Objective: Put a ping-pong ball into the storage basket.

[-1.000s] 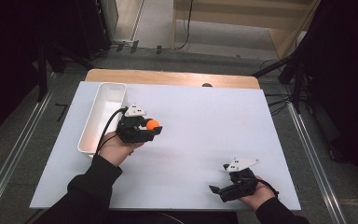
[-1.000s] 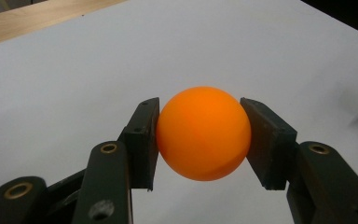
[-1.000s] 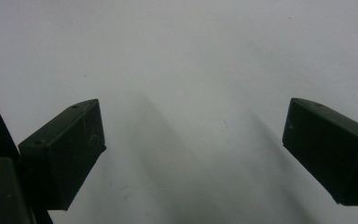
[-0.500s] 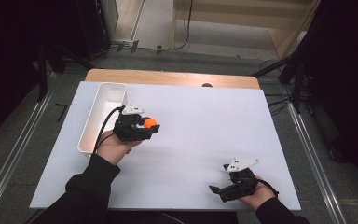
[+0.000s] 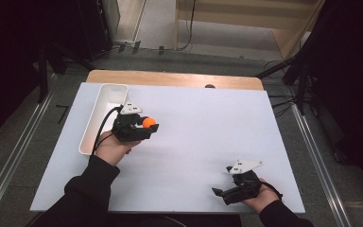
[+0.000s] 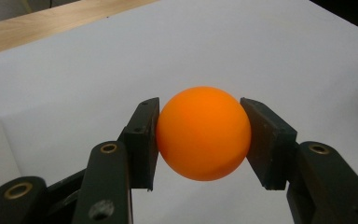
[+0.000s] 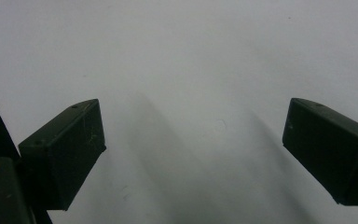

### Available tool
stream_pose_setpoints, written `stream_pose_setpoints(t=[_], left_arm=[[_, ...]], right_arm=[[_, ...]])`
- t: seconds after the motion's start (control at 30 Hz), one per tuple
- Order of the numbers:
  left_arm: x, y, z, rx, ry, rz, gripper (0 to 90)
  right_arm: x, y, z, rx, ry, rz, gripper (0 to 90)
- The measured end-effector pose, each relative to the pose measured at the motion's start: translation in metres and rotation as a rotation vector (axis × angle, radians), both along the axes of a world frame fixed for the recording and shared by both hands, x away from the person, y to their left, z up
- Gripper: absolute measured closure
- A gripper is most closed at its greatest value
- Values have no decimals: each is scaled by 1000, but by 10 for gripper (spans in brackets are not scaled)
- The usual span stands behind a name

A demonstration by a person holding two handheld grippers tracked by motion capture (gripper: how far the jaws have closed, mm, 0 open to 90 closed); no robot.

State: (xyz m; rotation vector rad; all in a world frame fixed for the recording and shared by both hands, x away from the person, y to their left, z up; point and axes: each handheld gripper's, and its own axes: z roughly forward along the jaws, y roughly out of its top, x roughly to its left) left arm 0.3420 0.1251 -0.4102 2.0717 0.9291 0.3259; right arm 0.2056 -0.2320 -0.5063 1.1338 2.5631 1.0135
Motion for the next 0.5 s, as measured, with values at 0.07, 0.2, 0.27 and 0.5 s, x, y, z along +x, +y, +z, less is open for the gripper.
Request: stream_pose_setpoints(t=[0.07, 0.2, 0.27, 0.5], left_arm=[[0, 1, 0, 3, -1, 2, 500], [2, 4, 2, -4, -2, 7, 500], [2, 6, 2, -7, -2, 11, 500], [5, 11, 4, -4, -4, 29, 500]], right_arm=[[0, 0, 0, -2, 0, -2, 44], [0, 0, 0, -1, 1, 0, 43], [0, 0, 0, -3, 1, 2, 44], [0, 0, 0, -3, 3, 0, 43]])
